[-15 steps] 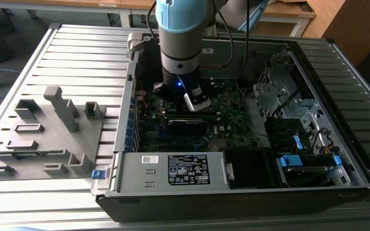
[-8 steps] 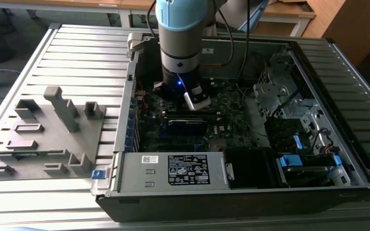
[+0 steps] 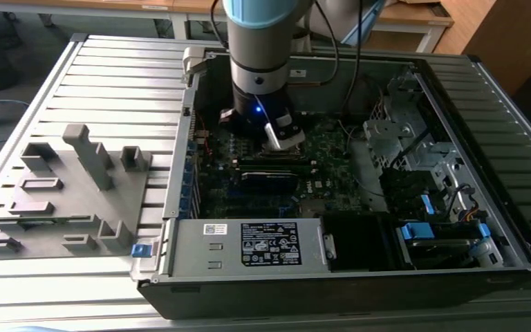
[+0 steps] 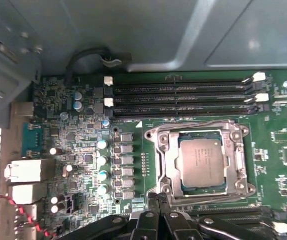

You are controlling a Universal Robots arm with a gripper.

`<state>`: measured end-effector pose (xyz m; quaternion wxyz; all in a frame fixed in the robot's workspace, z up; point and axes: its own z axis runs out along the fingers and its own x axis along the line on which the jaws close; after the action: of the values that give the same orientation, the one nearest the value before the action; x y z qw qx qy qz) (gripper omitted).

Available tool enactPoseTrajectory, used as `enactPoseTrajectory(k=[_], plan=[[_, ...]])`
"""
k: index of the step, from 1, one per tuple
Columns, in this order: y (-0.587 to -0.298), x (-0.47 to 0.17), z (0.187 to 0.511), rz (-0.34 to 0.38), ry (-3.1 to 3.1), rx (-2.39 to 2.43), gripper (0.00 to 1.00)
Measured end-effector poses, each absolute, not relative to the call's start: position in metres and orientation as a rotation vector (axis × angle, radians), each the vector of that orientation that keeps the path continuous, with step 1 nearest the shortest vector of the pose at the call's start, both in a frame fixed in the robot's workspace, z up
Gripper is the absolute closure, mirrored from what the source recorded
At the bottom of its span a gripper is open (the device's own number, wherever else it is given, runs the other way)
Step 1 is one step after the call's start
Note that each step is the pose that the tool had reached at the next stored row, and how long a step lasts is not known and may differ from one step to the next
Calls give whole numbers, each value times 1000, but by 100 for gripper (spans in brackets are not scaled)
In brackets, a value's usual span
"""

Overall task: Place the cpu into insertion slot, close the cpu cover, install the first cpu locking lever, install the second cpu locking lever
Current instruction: 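Install the second cpu locking lever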

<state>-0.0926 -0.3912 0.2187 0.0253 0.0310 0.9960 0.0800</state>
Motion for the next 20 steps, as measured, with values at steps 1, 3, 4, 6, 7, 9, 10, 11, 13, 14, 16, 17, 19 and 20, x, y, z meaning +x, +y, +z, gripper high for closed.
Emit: enactPoseTrajectory(k=[1,3,4,6,7,9,10,11,13,14,16,17,19,20], plan=[[-391,-93,221,247,3080,96,89],[-391,-93,226,247,3080,96,89],[-391,-93,229,246,3080,96,89],[-391,-93,233,239,3080,96,89],[-391,-92,233,234,3080,96,89],[-391,-93,235,208,3082,95,89],[-391,-92,235,193,3082,95,89],[-391,-93,235,183,3083,95,89],[-391,-92,235,161,3083,96,89],[-390,-92,235,159,3083,96,89],[-389,-92,235,158,3083,96,89],[-388,-90,235,158,3083,96,89],[-387,-86,235,158,3083,99,89],[-387,-83,235,158,3083,101,89]])
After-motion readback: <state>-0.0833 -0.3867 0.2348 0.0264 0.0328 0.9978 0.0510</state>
